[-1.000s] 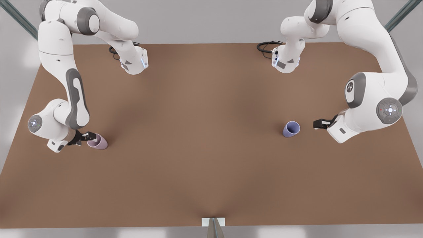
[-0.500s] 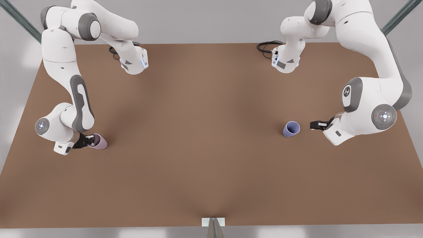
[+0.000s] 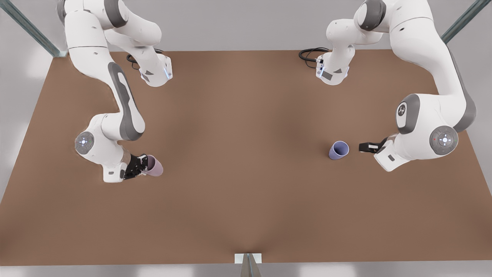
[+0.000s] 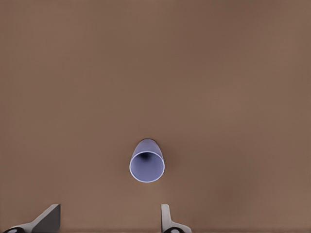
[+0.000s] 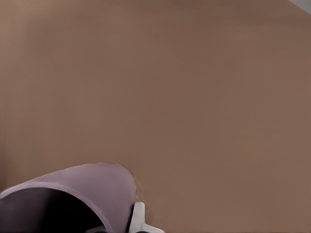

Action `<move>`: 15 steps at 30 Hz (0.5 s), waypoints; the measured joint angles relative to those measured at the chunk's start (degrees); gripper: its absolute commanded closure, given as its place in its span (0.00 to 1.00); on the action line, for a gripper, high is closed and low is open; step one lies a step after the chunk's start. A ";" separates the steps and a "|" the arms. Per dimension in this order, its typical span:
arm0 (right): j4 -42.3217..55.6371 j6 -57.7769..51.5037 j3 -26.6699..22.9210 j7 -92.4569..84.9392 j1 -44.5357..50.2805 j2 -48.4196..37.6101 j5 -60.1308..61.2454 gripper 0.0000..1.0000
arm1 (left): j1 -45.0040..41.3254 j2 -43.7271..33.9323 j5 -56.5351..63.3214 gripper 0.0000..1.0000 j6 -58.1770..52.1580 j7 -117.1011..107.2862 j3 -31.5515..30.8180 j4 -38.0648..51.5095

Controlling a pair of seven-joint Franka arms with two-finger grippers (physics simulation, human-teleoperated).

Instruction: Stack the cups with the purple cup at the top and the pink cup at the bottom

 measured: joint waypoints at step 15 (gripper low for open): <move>55.67 -8.25 -11.32 48.47 41.37 39.50 0.13 0.79 | -0.06 -6.50 -2.21 0.00 11.40 0.08 0.17 -23.01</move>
